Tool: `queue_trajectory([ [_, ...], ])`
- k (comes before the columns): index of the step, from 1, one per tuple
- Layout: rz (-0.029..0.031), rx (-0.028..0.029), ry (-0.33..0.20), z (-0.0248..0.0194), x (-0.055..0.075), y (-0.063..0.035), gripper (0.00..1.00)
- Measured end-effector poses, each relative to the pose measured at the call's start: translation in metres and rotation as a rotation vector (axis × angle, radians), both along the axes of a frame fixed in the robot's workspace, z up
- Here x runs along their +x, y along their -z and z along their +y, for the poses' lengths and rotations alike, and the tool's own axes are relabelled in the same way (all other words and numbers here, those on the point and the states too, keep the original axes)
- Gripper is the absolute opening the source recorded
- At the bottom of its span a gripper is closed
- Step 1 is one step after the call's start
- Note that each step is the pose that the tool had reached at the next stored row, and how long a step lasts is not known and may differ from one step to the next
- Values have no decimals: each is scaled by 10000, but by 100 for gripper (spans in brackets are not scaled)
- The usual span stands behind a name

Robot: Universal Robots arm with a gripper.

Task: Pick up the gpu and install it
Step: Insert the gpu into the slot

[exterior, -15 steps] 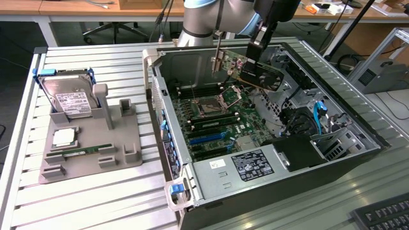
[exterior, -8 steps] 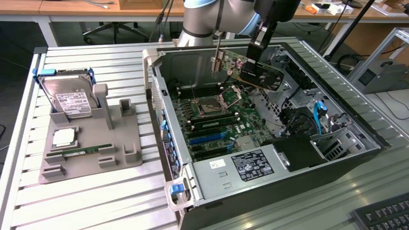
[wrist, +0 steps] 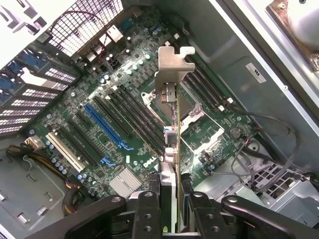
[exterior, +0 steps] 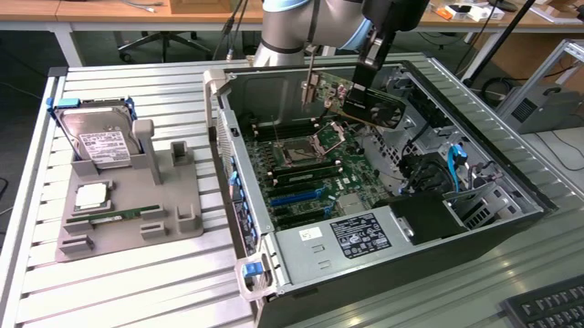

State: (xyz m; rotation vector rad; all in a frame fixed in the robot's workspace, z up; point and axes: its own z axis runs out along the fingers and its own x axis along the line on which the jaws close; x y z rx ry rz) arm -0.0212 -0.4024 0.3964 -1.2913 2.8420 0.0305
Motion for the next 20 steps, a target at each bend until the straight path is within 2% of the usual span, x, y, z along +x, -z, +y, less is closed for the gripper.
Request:
queue_trajectory([
  [20, 0, 0, -587, 0, 0, 0, 26],
])
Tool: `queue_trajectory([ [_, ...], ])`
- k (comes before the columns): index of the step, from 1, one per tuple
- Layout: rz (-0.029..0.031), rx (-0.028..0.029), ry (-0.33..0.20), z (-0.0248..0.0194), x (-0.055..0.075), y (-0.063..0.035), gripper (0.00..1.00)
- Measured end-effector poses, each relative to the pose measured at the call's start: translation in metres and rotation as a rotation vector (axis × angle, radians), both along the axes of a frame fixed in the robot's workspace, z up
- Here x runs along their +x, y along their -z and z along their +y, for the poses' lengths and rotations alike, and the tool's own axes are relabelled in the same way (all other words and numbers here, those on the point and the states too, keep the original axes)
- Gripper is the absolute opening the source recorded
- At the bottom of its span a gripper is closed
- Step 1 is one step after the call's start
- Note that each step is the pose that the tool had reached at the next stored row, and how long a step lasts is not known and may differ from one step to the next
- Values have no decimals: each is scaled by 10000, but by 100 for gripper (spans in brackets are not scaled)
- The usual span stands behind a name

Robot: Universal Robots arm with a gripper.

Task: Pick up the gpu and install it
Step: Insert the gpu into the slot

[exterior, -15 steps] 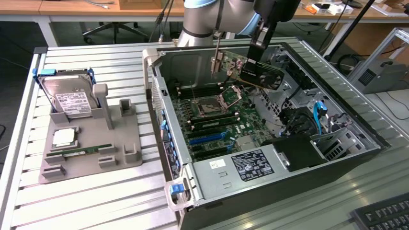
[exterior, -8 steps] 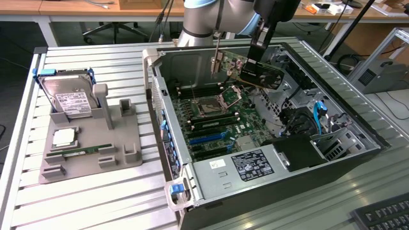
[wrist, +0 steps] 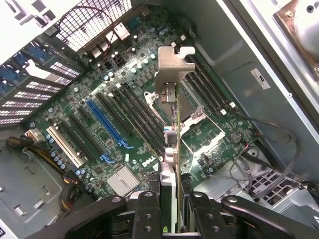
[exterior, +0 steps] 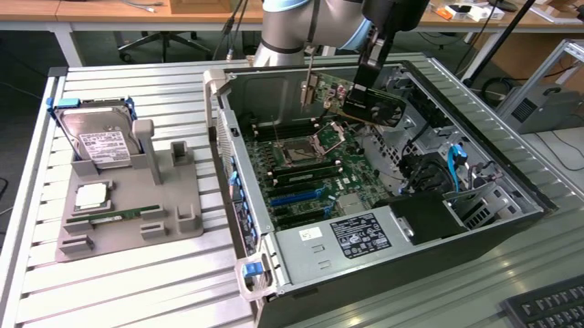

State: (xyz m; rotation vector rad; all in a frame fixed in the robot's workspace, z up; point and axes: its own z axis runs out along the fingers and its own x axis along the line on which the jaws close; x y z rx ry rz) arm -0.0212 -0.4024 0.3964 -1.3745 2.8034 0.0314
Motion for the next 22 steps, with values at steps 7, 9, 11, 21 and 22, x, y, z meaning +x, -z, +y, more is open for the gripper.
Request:
queue_trajectory([
  [7, 0, -1, -189, 0, 0, 0, 26],
  [9, 0, 0, -266, 0, 0, 0, 26],
  [11, 0, 0, -355, 0, 0, 0, 26],
  [21, 0, -1, -682, 0, 0, 0, 26],
  [22, 0, -1, -705, 0, 0, 0, 26],
])
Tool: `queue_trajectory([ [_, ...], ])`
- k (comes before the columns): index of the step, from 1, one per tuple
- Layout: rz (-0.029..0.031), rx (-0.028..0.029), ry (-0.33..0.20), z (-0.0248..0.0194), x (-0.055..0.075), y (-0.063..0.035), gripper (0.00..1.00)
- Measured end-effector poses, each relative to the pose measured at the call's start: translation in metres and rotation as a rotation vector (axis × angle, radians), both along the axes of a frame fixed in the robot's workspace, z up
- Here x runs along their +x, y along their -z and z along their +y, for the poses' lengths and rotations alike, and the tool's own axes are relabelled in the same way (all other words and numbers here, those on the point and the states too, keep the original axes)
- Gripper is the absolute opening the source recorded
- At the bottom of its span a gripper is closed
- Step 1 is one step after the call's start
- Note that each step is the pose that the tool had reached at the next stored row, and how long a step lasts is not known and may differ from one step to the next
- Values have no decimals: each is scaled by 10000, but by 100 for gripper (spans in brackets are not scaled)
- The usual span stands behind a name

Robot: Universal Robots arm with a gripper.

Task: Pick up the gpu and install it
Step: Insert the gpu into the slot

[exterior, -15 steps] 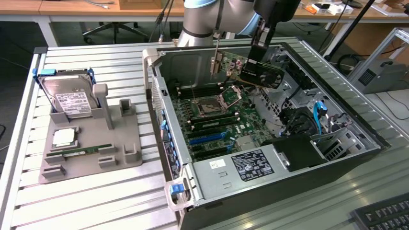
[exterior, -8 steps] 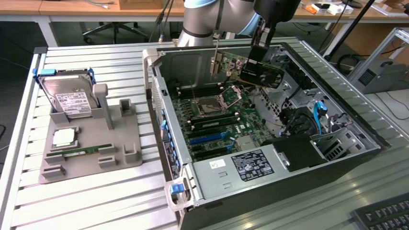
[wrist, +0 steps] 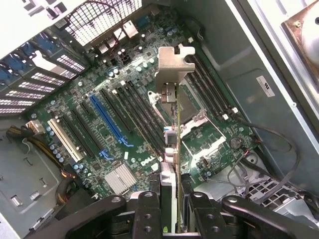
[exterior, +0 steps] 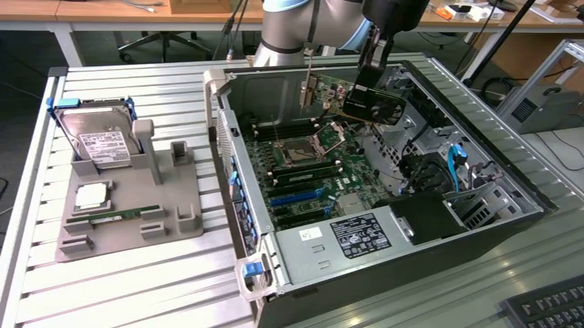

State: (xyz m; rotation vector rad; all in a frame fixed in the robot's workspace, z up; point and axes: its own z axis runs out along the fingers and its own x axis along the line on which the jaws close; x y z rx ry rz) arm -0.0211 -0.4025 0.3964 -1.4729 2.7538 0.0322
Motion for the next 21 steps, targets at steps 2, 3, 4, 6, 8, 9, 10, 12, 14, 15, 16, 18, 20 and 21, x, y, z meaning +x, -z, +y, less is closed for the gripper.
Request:
queue_trajectory([
  [2, 0, 0, -50, 0, 0, 0, 26],
  [3, 0, 1, -76, 0, 0, 0, 26],
  [4, 0, 0, -97, 0, 0, 0, 26],
  [6, 0, 1, -151, 0, 0, 0, 26],
  [8, 0, 0, -198, 0, 0, 0, 26],
  [9, 0, 0, -232, 0, 0, 0, 26],
  [10, 0, 0, -275, 0, 0, 0, 26],
  [12, 0, 0, -327, 0, 0, 0, 26],
  [14, 0, 0, -388, 0, 0, 0, 26],
  [15, 0, 0, -414, 0, 0, 0, 26],
  [16, 0, 0, -440, 0, 0, 1, 26],
  [18, -1, 1, -530, 0, 0, 1, 26],
  [20, -1, 1, -577, 0, 0, 1, 26],
  [21, 0, 0, -606, 0, 0, 1, 26],
])
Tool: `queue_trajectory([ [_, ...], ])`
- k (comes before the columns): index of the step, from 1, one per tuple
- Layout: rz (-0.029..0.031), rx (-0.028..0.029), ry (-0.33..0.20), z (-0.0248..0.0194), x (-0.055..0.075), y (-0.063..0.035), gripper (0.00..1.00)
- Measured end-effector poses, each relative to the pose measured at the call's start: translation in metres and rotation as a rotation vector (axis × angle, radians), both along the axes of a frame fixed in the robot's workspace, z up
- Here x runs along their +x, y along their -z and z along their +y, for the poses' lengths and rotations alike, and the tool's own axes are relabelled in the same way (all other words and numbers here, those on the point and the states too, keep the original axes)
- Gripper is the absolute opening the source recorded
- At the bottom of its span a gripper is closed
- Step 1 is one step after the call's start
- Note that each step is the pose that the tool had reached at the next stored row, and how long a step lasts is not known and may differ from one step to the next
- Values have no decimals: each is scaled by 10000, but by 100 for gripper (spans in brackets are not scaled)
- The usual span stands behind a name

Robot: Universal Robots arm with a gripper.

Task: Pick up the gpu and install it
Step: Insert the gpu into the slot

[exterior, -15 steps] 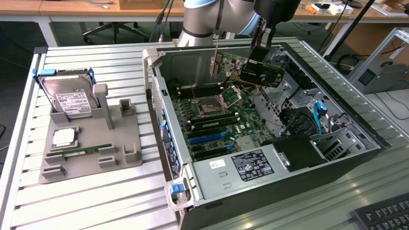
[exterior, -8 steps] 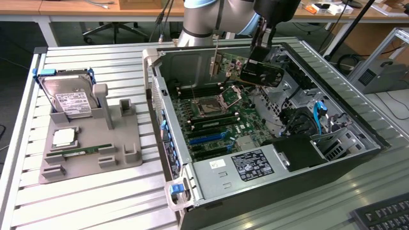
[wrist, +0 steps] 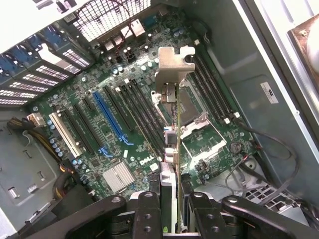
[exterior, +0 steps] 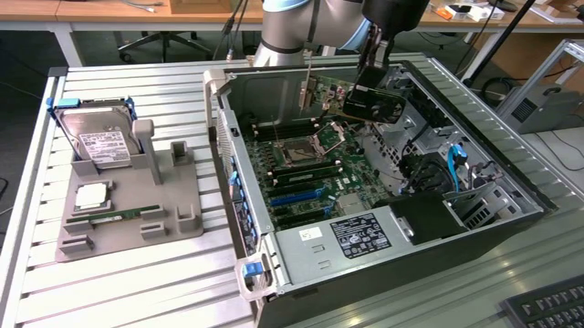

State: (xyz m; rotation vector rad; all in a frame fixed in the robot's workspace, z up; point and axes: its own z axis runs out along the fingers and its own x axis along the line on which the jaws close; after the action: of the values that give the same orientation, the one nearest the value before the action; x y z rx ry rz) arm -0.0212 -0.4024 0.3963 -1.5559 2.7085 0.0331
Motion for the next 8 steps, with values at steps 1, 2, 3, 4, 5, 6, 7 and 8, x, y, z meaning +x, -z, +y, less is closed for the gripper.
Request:
queue_trajectory([
  [1, 1, -1, -24, 0, 0, -1, 26],
  [2, 0, -1, -51, 0, 0, -1, 26],
  [3, 0, -1, -75, 0, 0, -1, 26],
  [4, 0, -2, -116, 0, 0, -1, 26],
  [5, 0, -1, -135, 0, 0, 0, 26],
  [6, 0, -2, -153, 0, 0, 0, 26],
  [7, 0, -2, -171, 0, 0, 0, 26],
  [8, 0, -2, -189, 0, 0, 0, 26],
])
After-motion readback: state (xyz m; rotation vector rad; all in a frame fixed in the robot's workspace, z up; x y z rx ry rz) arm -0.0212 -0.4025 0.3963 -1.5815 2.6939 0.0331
